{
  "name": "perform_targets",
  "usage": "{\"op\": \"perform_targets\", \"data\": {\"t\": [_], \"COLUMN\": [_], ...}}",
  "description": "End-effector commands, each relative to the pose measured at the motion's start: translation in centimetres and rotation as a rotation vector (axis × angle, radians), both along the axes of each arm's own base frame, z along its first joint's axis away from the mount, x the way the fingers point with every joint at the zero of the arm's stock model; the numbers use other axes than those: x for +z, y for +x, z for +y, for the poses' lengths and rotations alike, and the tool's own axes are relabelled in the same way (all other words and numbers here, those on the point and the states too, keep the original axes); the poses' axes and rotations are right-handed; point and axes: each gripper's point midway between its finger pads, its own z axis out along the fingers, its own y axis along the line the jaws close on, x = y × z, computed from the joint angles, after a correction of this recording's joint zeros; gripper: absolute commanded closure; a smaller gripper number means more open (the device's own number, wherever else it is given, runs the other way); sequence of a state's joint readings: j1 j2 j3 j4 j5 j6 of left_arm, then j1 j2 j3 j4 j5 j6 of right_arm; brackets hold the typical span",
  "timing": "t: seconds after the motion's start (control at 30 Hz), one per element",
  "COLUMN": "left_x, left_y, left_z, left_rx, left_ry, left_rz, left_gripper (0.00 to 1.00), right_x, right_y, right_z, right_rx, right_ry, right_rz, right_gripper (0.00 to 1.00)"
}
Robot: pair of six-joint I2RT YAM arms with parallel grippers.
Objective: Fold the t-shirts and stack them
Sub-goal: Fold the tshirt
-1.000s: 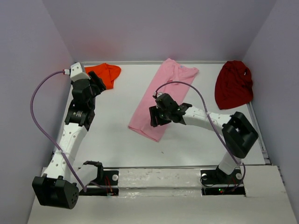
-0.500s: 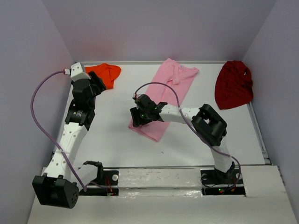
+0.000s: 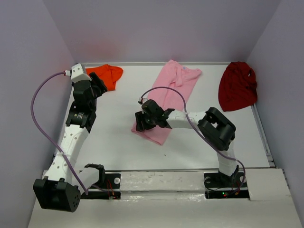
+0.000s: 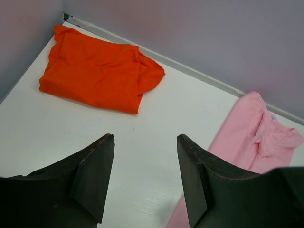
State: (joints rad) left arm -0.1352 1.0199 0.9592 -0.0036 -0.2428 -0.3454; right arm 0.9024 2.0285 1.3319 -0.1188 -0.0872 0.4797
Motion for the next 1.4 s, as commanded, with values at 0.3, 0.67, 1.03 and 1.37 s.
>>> {"op": "perform_targets", "data": {"t": [0.3,0.67,1.03,1.37], "left_x": [1.2,1.0,0.9,1.5], "left_y": [0.2,0.3,0.3,-0.2], "left_z": [0.3,0.2,0.4,0.2], "left_rx": [0.009,0.006,0.014,0.006], "left_ry": [0.004,0.001,0.004,-0.006], "left_rz": [-0.044,-0.038,-0.038,-0.063], "left_gripper": [0.35,0.35,0.35,0.35], "right_x": [-5.3,-5.9,-4.9,6.2], "right_y": [-6.9,-11.1,-12.7,-4.3], "right_z": [-7.7,-14.5,-15.5,-8.6], "right_rx": [-0.019,-0.089,-0.089,-0.042], "right_ry": [-0.143,-0.210,-0.175,-0.091], "right_rz": [0.166,0.184,0.210,-0.063], "right_gripper": [0.43,0.43,0.42,0.39]}}
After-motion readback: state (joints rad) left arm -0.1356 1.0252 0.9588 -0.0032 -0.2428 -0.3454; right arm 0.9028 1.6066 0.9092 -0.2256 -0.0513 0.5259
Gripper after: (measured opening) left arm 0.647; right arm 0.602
